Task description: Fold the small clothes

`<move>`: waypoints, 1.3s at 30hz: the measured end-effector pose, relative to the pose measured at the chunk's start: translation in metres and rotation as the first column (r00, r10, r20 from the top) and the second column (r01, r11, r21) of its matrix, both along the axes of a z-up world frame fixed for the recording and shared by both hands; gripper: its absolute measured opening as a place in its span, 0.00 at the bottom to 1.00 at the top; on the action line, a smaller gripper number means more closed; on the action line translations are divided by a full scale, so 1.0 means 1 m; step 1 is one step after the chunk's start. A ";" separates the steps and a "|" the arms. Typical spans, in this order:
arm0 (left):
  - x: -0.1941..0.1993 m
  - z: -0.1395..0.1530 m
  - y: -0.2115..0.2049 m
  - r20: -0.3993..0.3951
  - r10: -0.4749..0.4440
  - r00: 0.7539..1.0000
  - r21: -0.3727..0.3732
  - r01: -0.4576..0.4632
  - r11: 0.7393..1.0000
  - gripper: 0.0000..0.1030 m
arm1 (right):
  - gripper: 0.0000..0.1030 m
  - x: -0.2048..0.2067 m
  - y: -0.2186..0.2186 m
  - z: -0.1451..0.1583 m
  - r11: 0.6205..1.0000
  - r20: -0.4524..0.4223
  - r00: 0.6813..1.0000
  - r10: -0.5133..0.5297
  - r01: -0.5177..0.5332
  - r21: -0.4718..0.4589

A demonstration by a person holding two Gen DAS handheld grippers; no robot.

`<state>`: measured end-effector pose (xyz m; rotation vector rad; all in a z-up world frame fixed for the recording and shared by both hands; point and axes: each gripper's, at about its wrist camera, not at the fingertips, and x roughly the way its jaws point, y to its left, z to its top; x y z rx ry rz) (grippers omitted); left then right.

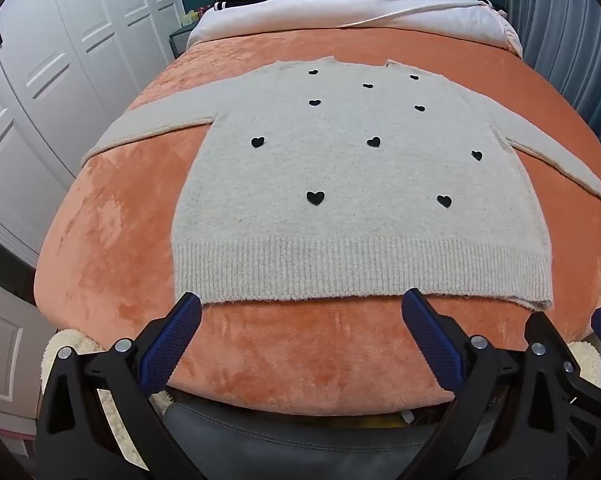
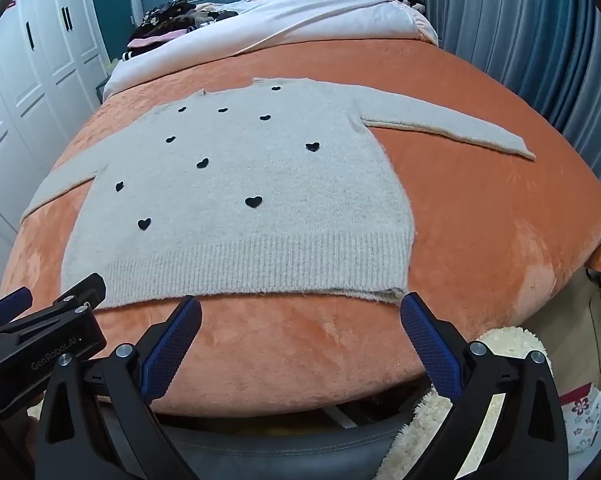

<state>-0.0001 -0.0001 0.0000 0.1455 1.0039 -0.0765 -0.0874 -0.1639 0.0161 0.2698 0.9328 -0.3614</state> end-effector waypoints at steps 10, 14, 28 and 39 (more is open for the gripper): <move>-0.001 0.002 0.002 0.007 0.002 1.000 0.000 -0.002 1.000 0.95 | 0.95 0.000 -0.004 0.004 1.000 -0.020 1.000 0.002 -0.002 -0.009; -0.001 0.002 0.002 0.006 0.005 1.000 0.007 -0.005 1.000 0.94 | 0.95 0.003 0.003 0.005 1.000 -0.038 0.999 -0.006 0.005 -0.024; -0.005 0.008 0.002 0.014 0.005 1.000 0.008 -0.005 1.000 0.94 | 0.95 0.005 0.004 0.011 1.000 -0.049 0.999 -0.014 0.013 -0.028; -0.005 0.012 -0.001 0.020 0.007 1.000 0.015 -0.008 1.000 0.93 | 0.95 0.005 0.003 0.011 1.000 -0.047 0.999 -0.014 0.013 -0.022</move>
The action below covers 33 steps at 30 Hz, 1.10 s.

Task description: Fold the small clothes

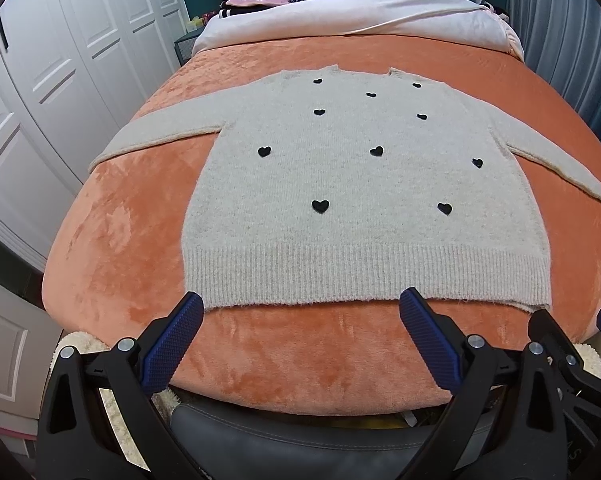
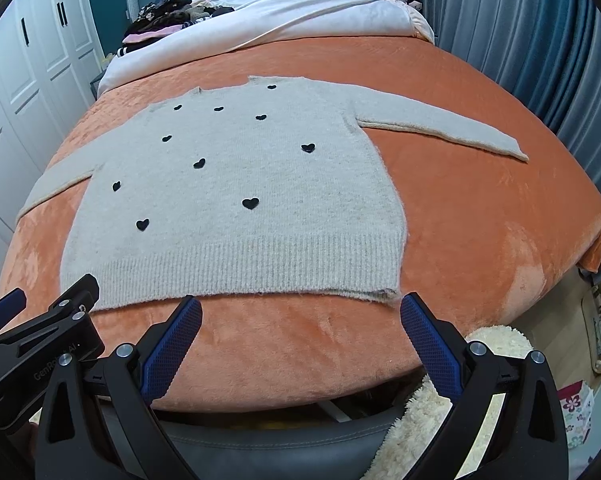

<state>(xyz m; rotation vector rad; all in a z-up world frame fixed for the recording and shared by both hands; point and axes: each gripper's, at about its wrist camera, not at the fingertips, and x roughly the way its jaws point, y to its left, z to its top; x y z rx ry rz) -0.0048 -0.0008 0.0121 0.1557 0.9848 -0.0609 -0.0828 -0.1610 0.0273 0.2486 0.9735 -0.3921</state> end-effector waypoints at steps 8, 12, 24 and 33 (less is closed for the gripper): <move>0.000 0.002 -0.001 0.002 0.001 1.000 0.001 -0.001 1.000 0.93 | 0.95 0.000 0.000 0.000 1.000 0.001 1.000 0.000 0.000 0.001; 0.000 0.002 -0.001 0.003 -0.001 1.000 0.003 0.001 1.000 0.92 | 0.95 0.000 0.000 0.000 1.000 0.000 1.000 0.000 0.000 0.002; 0.000 0.004 0.002 0.005 0.001 1.000 -0.001 -0.001 1.000 0.91 | 0.95 0.000 0.000 0.001 1.000 0.002 1.000 -0.001 0.001 0.003; -0.001 0.003 0.002 0.007 0.000 1.000 0.003 0.000 1.000 0.90 | 0.95 0.000 -0.001 0.002 1.000 -0.003 1.000 -0.001 0.001 0.001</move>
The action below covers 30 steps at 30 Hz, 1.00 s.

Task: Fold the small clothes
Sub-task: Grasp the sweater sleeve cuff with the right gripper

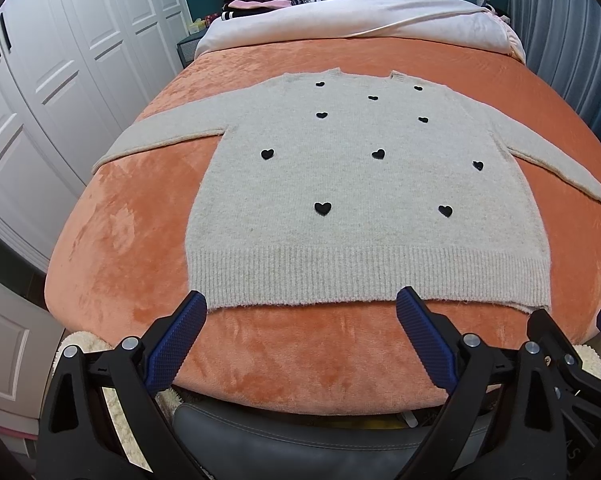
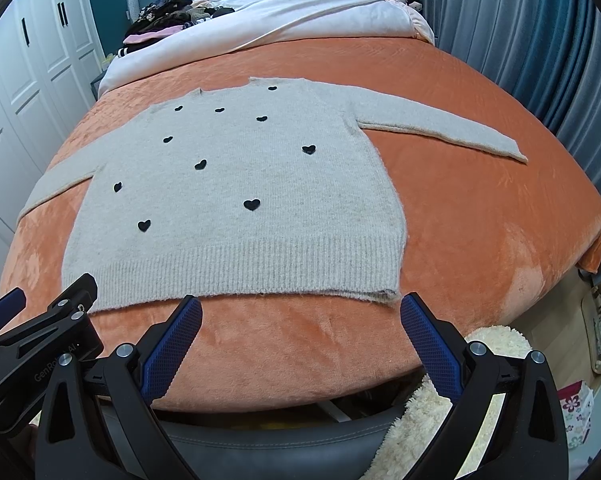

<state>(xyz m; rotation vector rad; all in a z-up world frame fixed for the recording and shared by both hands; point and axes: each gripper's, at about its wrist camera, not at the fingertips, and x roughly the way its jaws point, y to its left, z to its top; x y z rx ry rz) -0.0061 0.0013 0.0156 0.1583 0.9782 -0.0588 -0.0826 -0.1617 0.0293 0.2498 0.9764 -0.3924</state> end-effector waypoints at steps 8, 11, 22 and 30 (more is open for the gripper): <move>0.000 -0.002 0.002 -0.009 0.006 1.000 -0.005 -0.006 1.000 0.91 | 0.95 0.002 0.001 -0.001 1.000 -0.005 1.000 0.007 -0.007 0.004; 0.003 -0.006 0.002 -0.015 0.007 1.000 -0.004 -0.007 1.000 0.91 | 0.95 0.006 -0.001 -0.007 1.000 -0.016 1.000 0.015 -0.015 0.017; 0.053 -0.033 0.005 -0.057 0.038 0.998 -0.036 -0.040 0.999 0.95 | 0.95 0.041 -0.078 -0.045 0.991 -0.024 1.000 -0.019 0.022 0.128; 0.100 -0.047 0.012 -0.042 0.063 0.997 -0.043 -0.065 0.997 0.95 | 0.91 0.071 -0.286 -0.060 0.902 -0.012 0.914 -0.406 0.403 0.154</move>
